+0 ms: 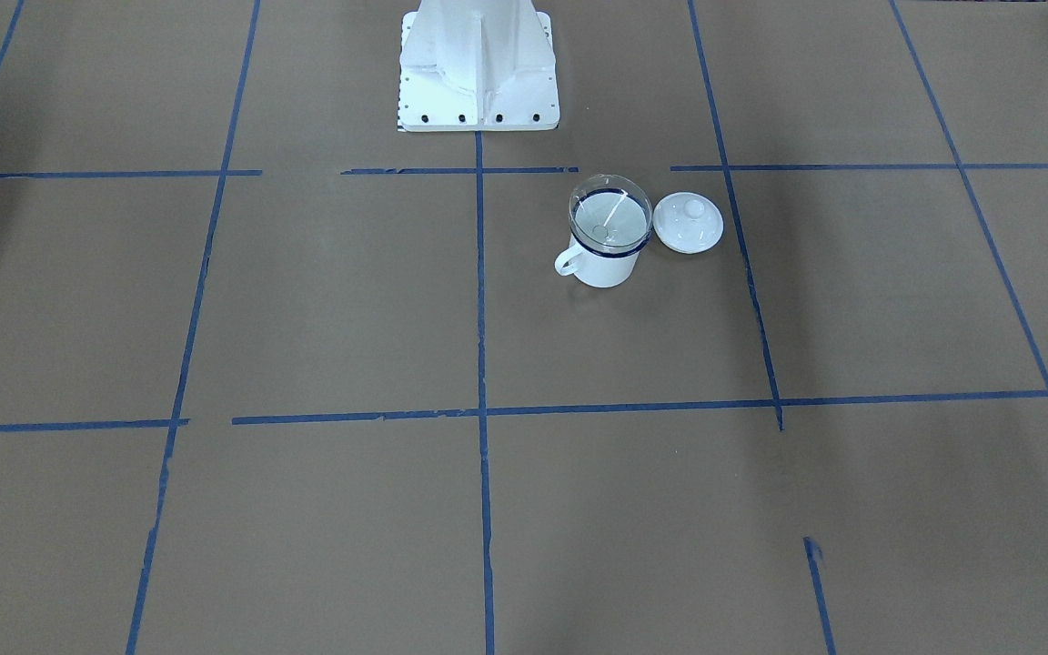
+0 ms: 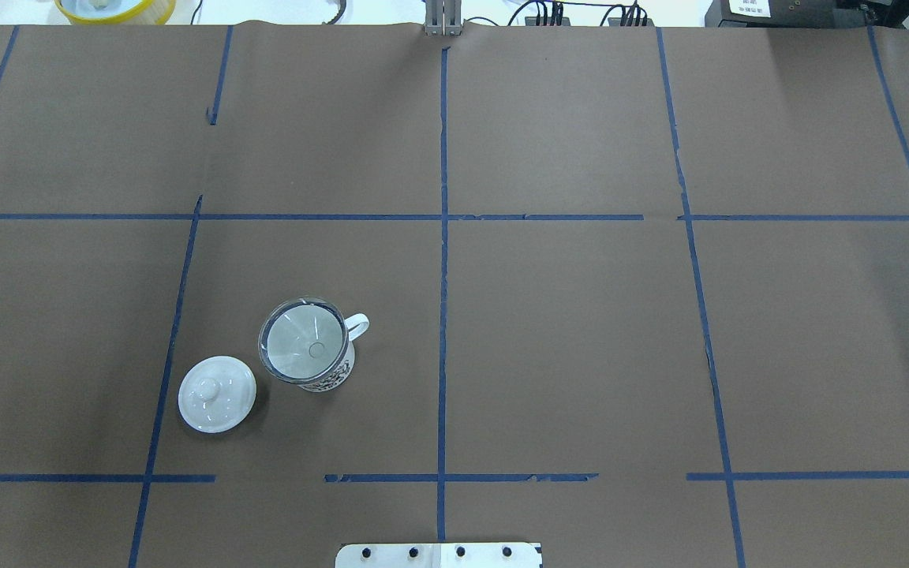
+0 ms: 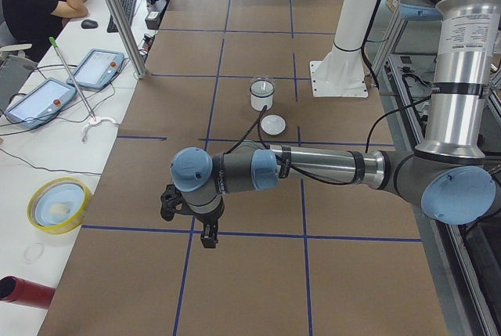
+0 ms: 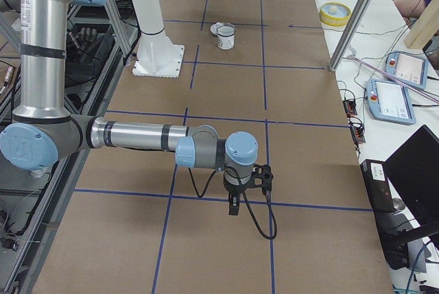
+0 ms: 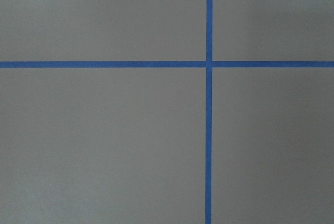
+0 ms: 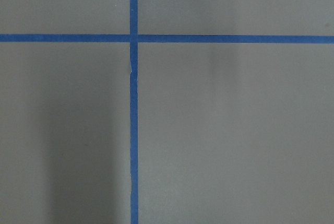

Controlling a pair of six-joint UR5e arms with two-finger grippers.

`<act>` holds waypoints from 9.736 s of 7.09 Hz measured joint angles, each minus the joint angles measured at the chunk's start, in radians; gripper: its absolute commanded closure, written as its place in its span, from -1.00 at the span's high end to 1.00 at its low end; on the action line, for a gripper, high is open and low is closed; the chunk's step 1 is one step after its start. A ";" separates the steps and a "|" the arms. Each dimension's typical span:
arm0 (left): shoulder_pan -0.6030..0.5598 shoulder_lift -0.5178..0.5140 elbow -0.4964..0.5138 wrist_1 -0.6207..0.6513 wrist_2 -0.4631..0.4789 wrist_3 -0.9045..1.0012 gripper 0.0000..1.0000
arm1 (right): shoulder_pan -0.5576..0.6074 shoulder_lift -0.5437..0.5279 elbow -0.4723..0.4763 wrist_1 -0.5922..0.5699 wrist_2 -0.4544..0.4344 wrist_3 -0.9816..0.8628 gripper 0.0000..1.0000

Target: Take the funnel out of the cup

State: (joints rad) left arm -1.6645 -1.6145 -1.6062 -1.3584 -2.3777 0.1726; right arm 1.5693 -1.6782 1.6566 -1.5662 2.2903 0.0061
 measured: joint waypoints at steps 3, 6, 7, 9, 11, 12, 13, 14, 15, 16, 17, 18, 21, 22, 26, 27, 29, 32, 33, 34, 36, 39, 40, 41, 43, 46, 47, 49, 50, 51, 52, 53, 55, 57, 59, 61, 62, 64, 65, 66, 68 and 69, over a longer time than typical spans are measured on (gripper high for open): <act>0.000 -0.007 -0.009 -0.014 0.007 -0.028 1.00 | 0.000 0.000 0.000 0.000 0.000 0.000 1.00; -0.001 -0.003 -0.041 -0.083 0.009 -0.031 1.00 | 0.000 0.000 -0.001 0.000 0.000 0.000 1.00; -0.001 0.021 -0.046 -0.142 0.010 -0.032 1.00 | 0.000 0.000 -0.001 0.000 0.000 0.000 1.00; 0.019 0.048 -0.079 -0.234 0.005 -0.144 1.00 | 0.000 0.000 0.000 0.000 0.000 0.000 1.00; 0.149 0.044 -0.164 -0.336 0.004 -0.558 1.00 | 0.000 0.000 0.000 0.000 0.000 0.000 1.00; 0.223 0.042 -0.201 -0.389 0.004 -0.718 0.87 | 0.000 0.000 0.000 0.000 0.000 0.000 1.00; 0.292 0.037 -0.251 -0.419 0.005 -0.855 0.97 | 0.000 0.000 0.000 0.000 0.000 0.000 1.00; 0.343 0.007 -0.295 -0.430 0.009 -1.000 0.98 | 0.000 0.000 0.000 0.000 0.000 0.000 1.00; 0.385 -0.055 -0.316 -0.431 0.014 -1.143 0.98 | 0.000 0.000 0.000 0.000 0.000 0.000 1.00; 0.439 -0.119 -0.328 -0.427 0.016 -1.270 0.98 | 0.000 0.000 0.000 0.000 0.000 0.000 1.00; 0.517 -0.171 -0.340 -0.410 0.023 -1.404 0.97 | 0.000 0.000 0.000 0.000 0.000 0.000 1.00; 0.601 -0.230 -0.349 -0.355 0.043 -1.516 0.94 | 0.000 0.000 0.000 0.000 0.000 0.000 1.00; 0.790 -0.457 -0.348 -0.086 0.133 -1.675 0.85 | 0.000 0.000 0.000 0.000 0.000 0.000 1.00; 0.848 -0.484 -0.338 -0.067 0.164 -1.714 0.85 | 0.000 0.000 0.000 0.000 0.000 0.000 1.00; 0.973 -0.539 -0.251 -0.079 0.223 -1.791 0.80 | 0.000 0.000 0.000 0.000 0.000 0.000 1.00; 1.003 -0.547 -0.231 -0.098 0.243 -1.810 0.80 | 0.000 0.000 0.000 0.000 0.000 0.000 1.00; 1.047 -0.550 -0.204 -0.135 0.268 -1.850 0.56 | 0.000 0.000 0.000 0.000 0.000 0.000 1.00; 1.080 -0.559 -0.191 -0.143 0.298 -1.869 -0.34 | 0.000 0.000 0.000 0.000 0.000 0.000 1.00; 1.082 -0.561 -0.192 -0.143 0.299 -1.870 -0.56 | 0.000 0.000 0.000 0.000 0.000 0.000 1.00; 1.083 -0.562 -0.192 -0.143 0.299 -1.870 -1.00 | 0.000 0.000 0.000 0.000 0.000 0.000 1.00; 1.083 -0.563 -0.195 -0.143 0.297 -1.869 -1.00 | 0.000 0.000 0.000 0.000 0.000 0.000 1.00; 1.051 -0.569 -0.268 -0.098 0.303 -1.868 -1.00 | 0.000 0.000 0.000 0.000 0.000 0.000 1.00; 1.018 -0.577 -0.324 -0.053 0.307 -1.867 -1.00 | 0.000 0.000 0.000 0.000 0.000 0.000 1.00; 0.970 -0.584 -0.372 -0.028 0.308 -1.867 -1.00 | 0.000 0.000 0.000 0.000 0.000 0.000 1.00; 0.885 -0.585 -0.376 -0.119 0.340 -1.889 -1.00 | 0.000 0.000 0.000 0.000 0.000 0.000 1.00; 0.798 -0.556 -0.157 -0.564 0.370 -2.047 -1.00 | 0.000 0.000 0.000 0.000 0.000 0.000 1.00; 0.773 -0.550 -0.076 -0.711 0.397 -2.092 -1.00 | 0.000 0.000 0.000 0.000 0.000 0.000 1.00; 0.751 -0.546 0.145 -1.080 0.536 -2.150 -1.00 | 0.000 0.000 0.000 0.000 0.000 0.000 1.00; 0.773 -0.542 0.235 -1.229 0.620 -2.203 -1.00 | 0.000 0.000 0.000 0.000 0.000 0.000 1.00; 0.802 -0.539 0.294 -1.311 0.687 -2.241 -1.00 | 0.000 0.000 0.000 0.000 0.000 0.000 1.00; 0.825 -0.537 0.340 -1.366 0.719 -2.258 -1.00 | 0.000 0.000 0.000 0.000 0.000 0.000 1.00; 0.840 -0.537 0.373 -1.416 0.731 -2.271 -1.00 | 0.000 0.000 0.000 0.000 0.000 0.000 1.00; 0.853 -0.536 0.427 -1.516 0.736 -2.291 -1.00 | 0.000 0.000 0.000 0.000 0.000 0.000 1.00; 0.865 -0.536 0.467 -1.574 0.736 -2.299 -1.00 | 0.000 0.000 0.000 0.000 0.000 0.000 1.00; 0.881 -0.535 0.490 -1.601 0.737 -2.318 -1.00 | 0.000 0.000 0.000 0.000 0.000 0.000 1.00; 0.886 -0.537 0.510 -1.609 0.741 -2.325 -0.25 | 0.000 0.000 0.000 0.000 0.000 0.000 1.00; 0.886 -0.537 0.516 -1.609 0.742 -2.325 0.99 | 0.000 0.000 0.000 0.000 0.000 0.000 1.00; 0.886 -0.538 0.513 -1.606 0.740 -2.320 1.00 | 0.000 0.000 0.000 0.000 0.000 0.000 1.00; 0.884 -0.524 0.469 -1.578 0.732 -2.313 1.00 | 0.000 0.000 0.000 0.000 0.000 0.000 1.00; 0.878 -0.481 0.369 -1.504 0.685 -2.304 1.00 | 0.000 0.000 0.000 0.000 0.000 0.000 1.00; 0.848 -0.365 0.123 -1.261 0.480 -2.230 1.00 | 0.000 0.000 0.000 0.000 0.000 0.000 1.00; 0.842 -0.291 -0.020 -1.092 0.416 -2.162 1.00 | 0.000 0.000 0.000 0.000 0.000 0.000 1.00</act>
State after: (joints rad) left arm -0.8224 -1.9057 -1.6266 -2.4508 -1.9620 -1.9892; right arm 1.5693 -1.6782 1.6562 -1.5663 2.2902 0.0061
